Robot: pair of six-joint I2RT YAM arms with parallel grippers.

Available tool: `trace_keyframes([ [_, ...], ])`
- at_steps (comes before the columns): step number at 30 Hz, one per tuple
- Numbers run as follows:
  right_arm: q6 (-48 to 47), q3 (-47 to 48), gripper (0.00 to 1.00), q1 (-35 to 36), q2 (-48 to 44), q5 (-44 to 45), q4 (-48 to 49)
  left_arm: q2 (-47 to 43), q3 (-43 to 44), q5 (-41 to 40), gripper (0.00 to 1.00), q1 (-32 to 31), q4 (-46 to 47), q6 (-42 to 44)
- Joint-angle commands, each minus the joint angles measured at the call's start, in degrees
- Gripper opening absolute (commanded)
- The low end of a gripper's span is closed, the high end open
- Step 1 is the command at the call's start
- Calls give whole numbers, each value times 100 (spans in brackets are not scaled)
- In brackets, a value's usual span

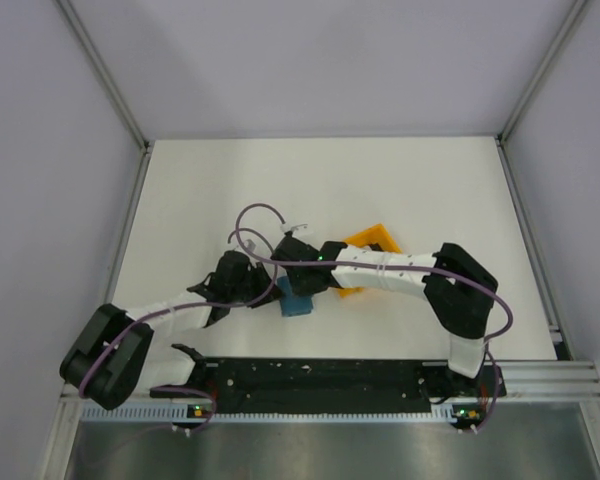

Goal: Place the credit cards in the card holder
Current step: Close the card holder at the center of the board.

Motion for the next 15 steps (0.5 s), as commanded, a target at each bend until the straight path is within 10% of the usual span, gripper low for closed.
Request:
trace_keyframes([
  [1, 24, 296, 36, 48, 97, 337, -69, -97, -94, -118, 25, -8, 38, 11],
  [15, -29, 402, 22, 12, 290, 381, -113, -53, -59, -47, 24, -8, 82, 37],
])
